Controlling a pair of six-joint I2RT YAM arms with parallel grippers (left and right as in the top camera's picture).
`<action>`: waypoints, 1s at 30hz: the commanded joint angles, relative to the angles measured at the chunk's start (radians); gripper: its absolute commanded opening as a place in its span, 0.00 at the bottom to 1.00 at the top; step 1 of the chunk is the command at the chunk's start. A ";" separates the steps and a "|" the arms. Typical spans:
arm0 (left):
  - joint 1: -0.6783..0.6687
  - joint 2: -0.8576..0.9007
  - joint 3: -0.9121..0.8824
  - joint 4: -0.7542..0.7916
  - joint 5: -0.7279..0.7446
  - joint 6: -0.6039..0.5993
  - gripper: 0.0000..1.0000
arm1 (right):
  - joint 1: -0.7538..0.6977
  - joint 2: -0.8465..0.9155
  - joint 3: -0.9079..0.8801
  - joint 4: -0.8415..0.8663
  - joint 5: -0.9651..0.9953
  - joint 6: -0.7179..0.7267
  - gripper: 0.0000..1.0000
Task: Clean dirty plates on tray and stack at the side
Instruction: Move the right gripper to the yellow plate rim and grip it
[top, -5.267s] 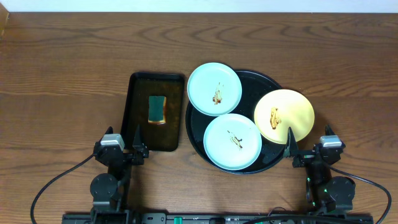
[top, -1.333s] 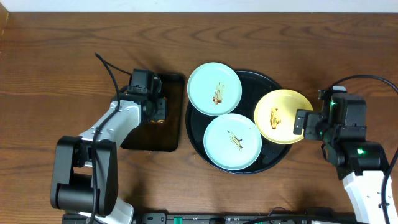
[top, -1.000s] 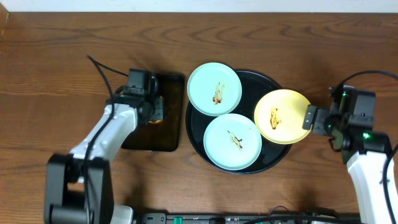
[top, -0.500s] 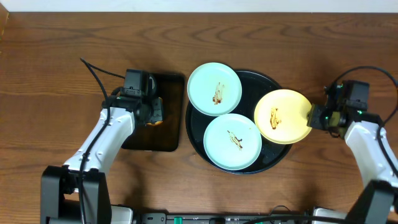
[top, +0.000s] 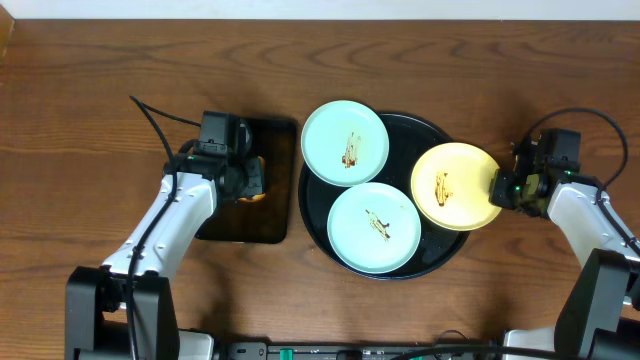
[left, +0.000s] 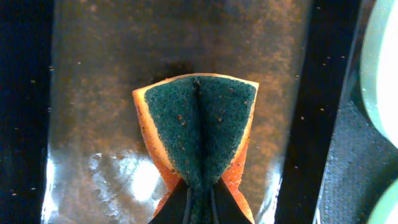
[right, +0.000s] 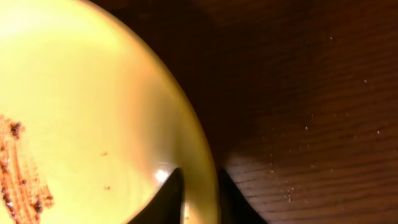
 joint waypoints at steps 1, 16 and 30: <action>-0.001 -0.006 0.019 -0.002 0.025 -0.005 0.08 | -0.002 0.005 0.018 0.000 -0.016 -0.003 0.10; -0.001 -0.005 0.019 -0.003 0.026 -0.005 0.07 | -0.002 0.005 0.018 -0.029 -0.068 -0.002 0.01; -0.001 -0.109 0.019 0.064 0.145 -0.001 0.07 | -0.001 -0.006 0.018 -0.027 -0.068 0.024 0.01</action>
